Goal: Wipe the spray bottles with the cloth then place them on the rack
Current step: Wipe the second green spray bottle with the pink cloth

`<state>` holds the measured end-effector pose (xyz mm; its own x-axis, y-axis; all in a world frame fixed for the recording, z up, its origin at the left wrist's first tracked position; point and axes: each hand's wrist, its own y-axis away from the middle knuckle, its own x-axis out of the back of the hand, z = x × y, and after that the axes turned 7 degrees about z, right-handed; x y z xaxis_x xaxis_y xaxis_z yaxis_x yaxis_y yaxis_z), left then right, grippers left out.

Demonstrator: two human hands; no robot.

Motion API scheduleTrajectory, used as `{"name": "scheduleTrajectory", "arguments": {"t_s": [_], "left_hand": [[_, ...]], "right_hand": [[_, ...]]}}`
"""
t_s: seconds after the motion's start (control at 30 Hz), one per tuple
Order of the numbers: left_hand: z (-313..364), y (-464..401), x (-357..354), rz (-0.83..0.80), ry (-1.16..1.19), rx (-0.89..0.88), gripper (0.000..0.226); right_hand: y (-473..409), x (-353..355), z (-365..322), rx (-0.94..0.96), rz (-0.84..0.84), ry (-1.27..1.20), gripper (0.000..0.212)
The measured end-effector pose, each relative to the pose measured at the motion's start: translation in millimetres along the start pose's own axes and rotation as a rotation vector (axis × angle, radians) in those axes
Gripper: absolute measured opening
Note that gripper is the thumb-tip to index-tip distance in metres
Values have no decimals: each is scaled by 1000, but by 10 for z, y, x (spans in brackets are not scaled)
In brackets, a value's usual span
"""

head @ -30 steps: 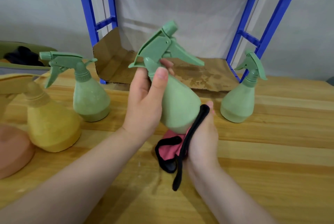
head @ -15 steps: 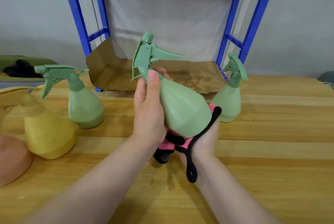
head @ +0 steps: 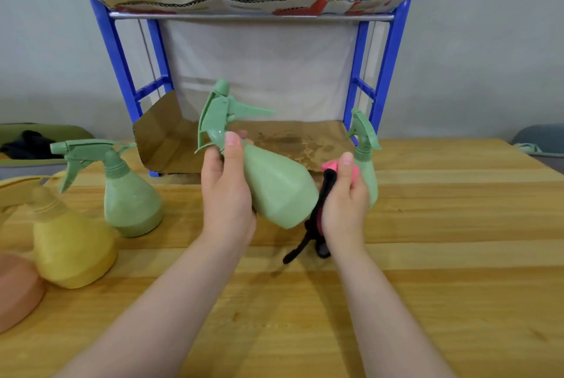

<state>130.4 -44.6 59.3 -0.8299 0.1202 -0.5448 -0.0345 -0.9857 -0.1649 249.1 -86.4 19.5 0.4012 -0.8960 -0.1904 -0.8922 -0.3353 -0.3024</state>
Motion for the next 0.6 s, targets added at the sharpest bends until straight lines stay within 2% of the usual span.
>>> {"name": "scheduleTrajectory", "arguments": {"t_s": [0.17,0.23,0.37,0.6], "left_hand": [[-85,-94,-168,-173,-375,-210,8],[-176,-151,-260,-238,-497,-244,4],[-453,-322,-437,-316,-650,-235,18],[-764,-470,-590,-345,-691,-257,31]], "right_hand": [[-255,240,-81,266,71,160,37],[-324,326,-121,338,119,198,35],[-451,438,-112,333,206,232,33],[-453,434,-2,287,161,312,24]]}}
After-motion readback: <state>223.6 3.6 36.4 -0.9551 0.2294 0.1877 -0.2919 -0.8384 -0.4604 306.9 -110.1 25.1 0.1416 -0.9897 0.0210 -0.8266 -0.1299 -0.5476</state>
